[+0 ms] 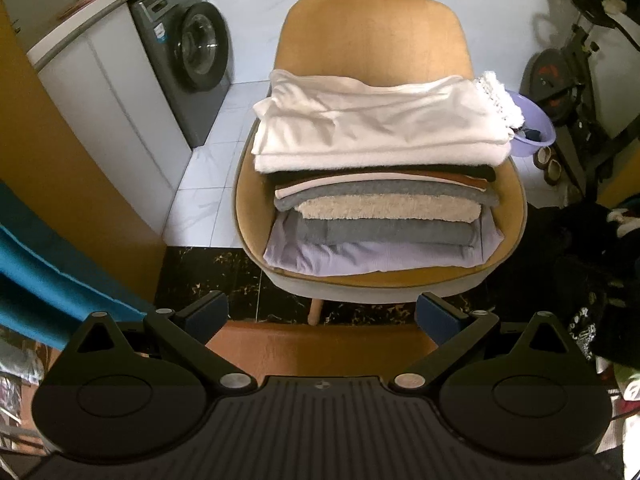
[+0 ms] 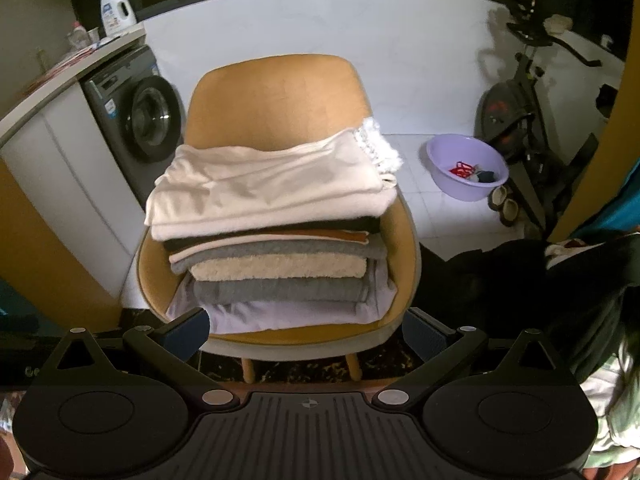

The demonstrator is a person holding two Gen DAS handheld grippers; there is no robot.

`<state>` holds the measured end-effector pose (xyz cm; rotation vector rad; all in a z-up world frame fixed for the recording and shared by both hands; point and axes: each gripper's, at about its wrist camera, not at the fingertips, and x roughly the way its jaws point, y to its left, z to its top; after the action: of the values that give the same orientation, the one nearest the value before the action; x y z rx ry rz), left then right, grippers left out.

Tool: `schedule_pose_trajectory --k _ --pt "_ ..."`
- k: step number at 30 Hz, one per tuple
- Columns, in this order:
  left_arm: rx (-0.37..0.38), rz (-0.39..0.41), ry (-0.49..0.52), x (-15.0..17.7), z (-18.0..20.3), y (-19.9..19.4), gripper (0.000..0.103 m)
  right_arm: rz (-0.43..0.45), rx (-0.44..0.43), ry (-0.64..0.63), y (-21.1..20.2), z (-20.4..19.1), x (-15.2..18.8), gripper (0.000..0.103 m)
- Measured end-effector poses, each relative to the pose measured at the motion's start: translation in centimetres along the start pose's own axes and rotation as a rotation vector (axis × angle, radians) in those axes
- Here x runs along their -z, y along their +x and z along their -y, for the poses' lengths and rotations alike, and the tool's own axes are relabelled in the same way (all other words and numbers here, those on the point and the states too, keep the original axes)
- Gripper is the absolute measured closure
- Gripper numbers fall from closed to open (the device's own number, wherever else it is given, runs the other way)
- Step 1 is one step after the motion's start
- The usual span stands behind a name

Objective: Fold clothes

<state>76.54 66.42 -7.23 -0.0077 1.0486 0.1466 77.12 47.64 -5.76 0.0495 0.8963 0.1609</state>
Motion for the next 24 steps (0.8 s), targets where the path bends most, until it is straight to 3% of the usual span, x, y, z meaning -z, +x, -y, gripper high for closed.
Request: schedule_pose_trajectory --k 11,20,24 --pt "-0.055 0.066 -0.029 2.2 1.5 -3.1 0.001 0.055 -0.016 -0.042 -3.2 2.0 1.3 0.001" --pt "0.053 -0.008 -0.008 4.8 2.2 -2.8 0.001 0.014 0.05 -0.013 -4.7 2.8 4.1 0.001" --pt "0.042 -0.04 0.022 6.2 1.6 -2.1 0.001 0.033 0.064 0.03 -5.2 2.4 5.7 0.001"
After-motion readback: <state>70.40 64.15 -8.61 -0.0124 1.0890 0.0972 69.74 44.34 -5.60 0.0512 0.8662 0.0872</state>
